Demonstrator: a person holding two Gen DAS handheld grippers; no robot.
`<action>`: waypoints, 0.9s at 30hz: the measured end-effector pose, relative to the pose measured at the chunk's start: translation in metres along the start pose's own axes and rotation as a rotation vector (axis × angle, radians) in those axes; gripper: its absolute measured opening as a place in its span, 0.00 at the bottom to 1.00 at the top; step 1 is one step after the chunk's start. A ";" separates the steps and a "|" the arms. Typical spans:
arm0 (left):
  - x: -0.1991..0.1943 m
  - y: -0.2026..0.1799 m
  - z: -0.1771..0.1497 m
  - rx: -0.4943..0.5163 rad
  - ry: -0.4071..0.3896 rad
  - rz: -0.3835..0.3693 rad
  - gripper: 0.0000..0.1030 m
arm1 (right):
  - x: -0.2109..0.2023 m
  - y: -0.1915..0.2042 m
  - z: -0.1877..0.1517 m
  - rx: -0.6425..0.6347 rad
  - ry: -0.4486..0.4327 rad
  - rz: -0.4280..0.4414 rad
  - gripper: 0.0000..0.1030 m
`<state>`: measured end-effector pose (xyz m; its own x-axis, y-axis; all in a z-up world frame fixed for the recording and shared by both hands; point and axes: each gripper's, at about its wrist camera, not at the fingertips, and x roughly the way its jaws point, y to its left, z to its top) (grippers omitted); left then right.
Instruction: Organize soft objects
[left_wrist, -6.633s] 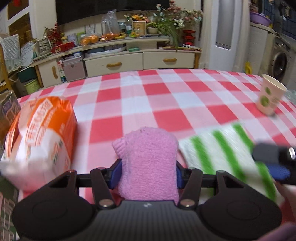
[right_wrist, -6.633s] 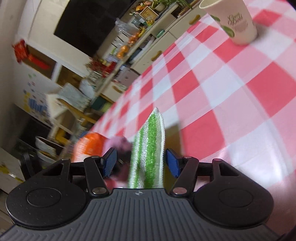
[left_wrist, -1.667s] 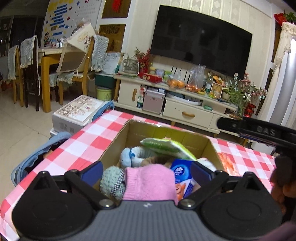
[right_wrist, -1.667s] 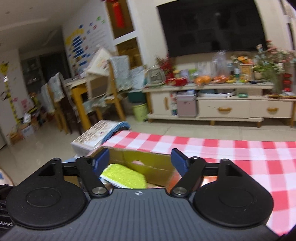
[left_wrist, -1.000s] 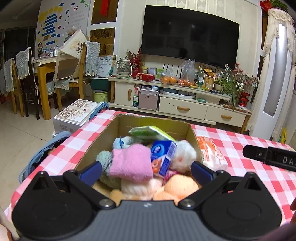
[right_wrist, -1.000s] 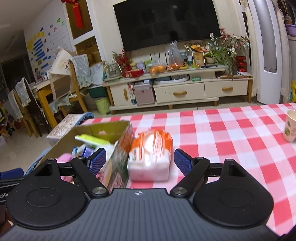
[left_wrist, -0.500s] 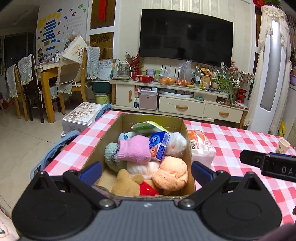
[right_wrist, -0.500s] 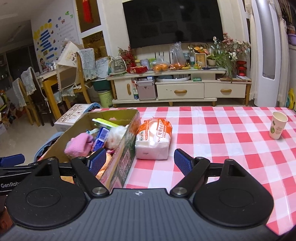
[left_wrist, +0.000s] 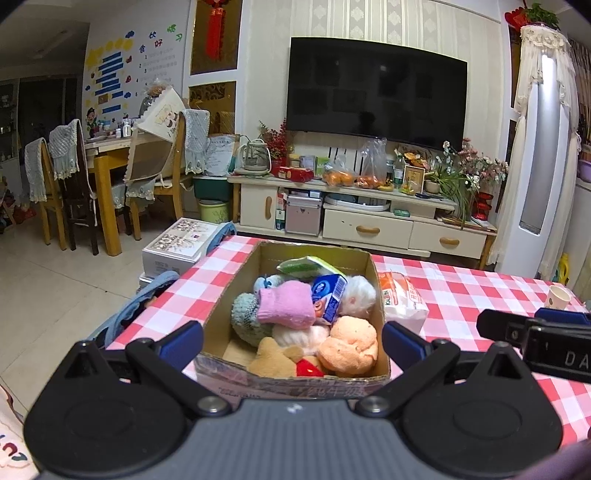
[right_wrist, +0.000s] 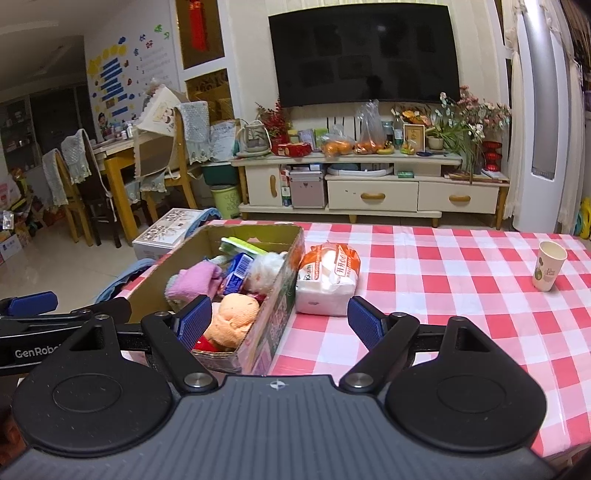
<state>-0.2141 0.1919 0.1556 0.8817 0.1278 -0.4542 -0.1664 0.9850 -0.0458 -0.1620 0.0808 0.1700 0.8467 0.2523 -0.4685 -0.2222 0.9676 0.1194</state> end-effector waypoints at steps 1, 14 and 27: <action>-0.002 0.001 0.000 0.000 -0.003 0.002 0.99 | -0.001 0.001 0.000 -0.002 -0.002 0.002 0.98; -0.015 0.007 0.000 -0.023 -0.031 0.005 0.99 | -0.006 0.012 -0.004 -0.036 -0.005 0.017 0.98; -0.015 0.010 -0.002 -0.035 -0.033 0.012 0.99 | -0.004 0.012 -0.006 -0.048 0.001 0.017 0.98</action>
<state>-0.2299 0.1995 0.1597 0.8935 0.1440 -0.4253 -0.1919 0.9788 -0.0718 -0.1708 0.0912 0.1677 0.8420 0.2688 -0.4678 -0.2597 0.9619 0.0855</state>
